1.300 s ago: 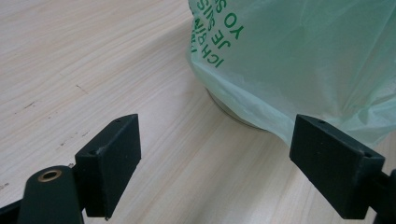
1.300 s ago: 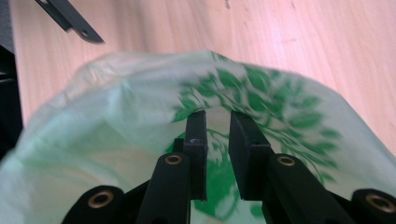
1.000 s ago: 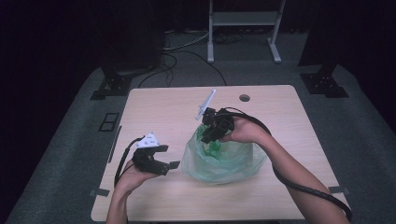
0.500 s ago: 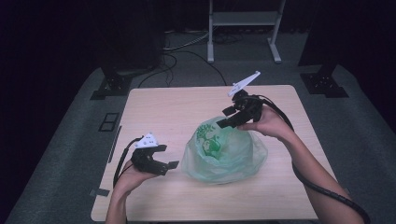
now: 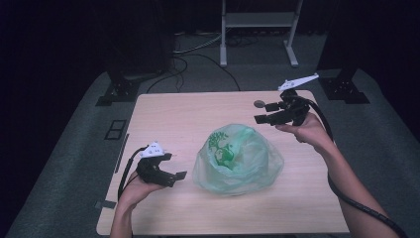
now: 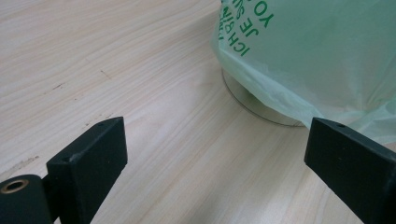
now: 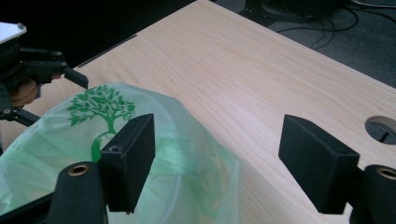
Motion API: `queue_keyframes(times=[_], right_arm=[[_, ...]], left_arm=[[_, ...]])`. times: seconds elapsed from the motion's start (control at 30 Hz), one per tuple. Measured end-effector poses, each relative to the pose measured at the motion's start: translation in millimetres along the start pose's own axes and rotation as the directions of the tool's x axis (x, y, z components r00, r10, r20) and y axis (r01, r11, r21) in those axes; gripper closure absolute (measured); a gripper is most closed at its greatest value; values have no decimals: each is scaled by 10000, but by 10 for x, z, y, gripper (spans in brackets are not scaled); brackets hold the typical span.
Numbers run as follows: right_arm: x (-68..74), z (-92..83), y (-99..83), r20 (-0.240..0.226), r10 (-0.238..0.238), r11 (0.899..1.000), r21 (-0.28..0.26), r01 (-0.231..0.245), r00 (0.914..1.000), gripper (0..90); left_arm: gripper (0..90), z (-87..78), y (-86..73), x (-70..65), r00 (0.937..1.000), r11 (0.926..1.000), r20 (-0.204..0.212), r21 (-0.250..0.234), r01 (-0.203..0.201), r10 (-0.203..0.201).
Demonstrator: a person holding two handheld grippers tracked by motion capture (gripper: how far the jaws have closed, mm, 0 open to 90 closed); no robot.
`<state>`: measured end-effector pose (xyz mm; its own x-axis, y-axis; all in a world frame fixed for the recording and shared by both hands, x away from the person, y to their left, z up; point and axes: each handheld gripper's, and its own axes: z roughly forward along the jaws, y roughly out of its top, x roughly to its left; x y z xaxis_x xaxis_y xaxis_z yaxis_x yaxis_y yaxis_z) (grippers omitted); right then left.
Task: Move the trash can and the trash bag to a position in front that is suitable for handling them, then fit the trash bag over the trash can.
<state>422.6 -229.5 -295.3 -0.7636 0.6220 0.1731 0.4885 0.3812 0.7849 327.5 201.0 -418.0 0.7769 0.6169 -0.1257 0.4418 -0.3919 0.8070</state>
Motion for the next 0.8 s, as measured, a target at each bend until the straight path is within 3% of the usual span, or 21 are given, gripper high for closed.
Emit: queue_keyframes(times=[0.13, 0.8], right_arm=[[-98, -1, -99, 85, 396, 9992, -59, -395, 9992, 265], [-251, -13, -480, 411, 1000, 9949, -195, -993, 9941, 266]], left_arm=[[48, 10, 2, -17, 10000, 10000, 39, 8, 44, -44], [48, -4, -15, -50, 10000, 9999, -26, 113, 15, -15]])
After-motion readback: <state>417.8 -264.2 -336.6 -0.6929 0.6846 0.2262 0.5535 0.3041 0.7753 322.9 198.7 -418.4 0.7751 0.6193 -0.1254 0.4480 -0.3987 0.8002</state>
